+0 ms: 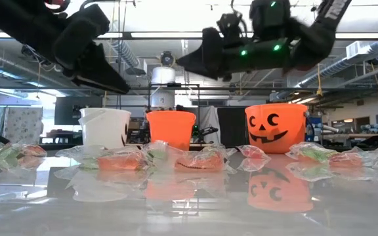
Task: Sort candy by brand, put in halloween buckets
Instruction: Put the blue lollipop into the left orange bucket
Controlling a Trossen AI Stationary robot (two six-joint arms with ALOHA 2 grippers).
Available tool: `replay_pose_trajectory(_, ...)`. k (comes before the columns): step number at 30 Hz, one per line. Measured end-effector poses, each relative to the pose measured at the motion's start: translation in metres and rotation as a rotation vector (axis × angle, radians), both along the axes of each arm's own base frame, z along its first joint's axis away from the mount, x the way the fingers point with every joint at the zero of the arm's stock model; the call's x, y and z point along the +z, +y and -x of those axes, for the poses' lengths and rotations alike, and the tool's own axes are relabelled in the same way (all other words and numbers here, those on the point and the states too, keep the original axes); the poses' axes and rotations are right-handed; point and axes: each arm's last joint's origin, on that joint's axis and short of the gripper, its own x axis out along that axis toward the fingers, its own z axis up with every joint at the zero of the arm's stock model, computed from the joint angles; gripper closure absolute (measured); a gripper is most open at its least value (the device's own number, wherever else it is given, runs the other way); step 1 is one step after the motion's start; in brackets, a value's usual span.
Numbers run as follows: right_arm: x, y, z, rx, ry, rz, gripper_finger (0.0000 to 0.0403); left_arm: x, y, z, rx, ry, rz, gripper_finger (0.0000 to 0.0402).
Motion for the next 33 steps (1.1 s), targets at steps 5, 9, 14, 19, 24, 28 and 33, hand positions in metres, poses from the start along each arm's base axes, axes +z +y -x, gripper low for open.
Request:
replay_pose_trajectory(5, 0.003, 0.032, 0.0, -0.006, -0.009, 0.076, 0.0172, 0.018, 0.004, 0.012, 0.083, 0.186, 0.055, 0.0254)
replay_pose_trajectory(9, 0.001, 0.033, -0.002, 0.038, 0.02, 0.069, 0.0172, 0.031, 0.003, 0.021, 0.077, 0.356, 0.17, 0.0269)
replay_pose_trajectory(14, -0.005, 0.021, -0.002, 0.0, 0.085, 0.099, 0.0172, 0.03, -0.003, 0.036, 0.065, 0.55, 0.35, 0.0269)
replay_pose_trajectory(19, -0.006, 0.019, -0.002, 0.024, 0.088, 0.067, 0.0172, 0.027, -0.011, 0.046, 0.074, 0.656, 0.515, 0.0269)
replay_pose_trajectory(24, -0.01, 0.021, -0.001, 0.026, 0.133, 0.065, 0.0172, 0.025, -0.025, 0.051, 0.052, 0.699, 0.589, 0.0269)
replay_pose_trajectory(28, -0.011, 0.021, -0.001, 0.024, 0.134, 0.049, 0.0172, 0.022, -0.037, 0.056, 0.033, 0.711, 0.575, 0.0269)
replay_pose_trajectory(33, -0.011, 0.022, -0.001, 0.02, 0.133, 0.029, 0.0172, 0.02, -0.053, 0.053, -0.039, 0.659, 0.57, 0.0269)
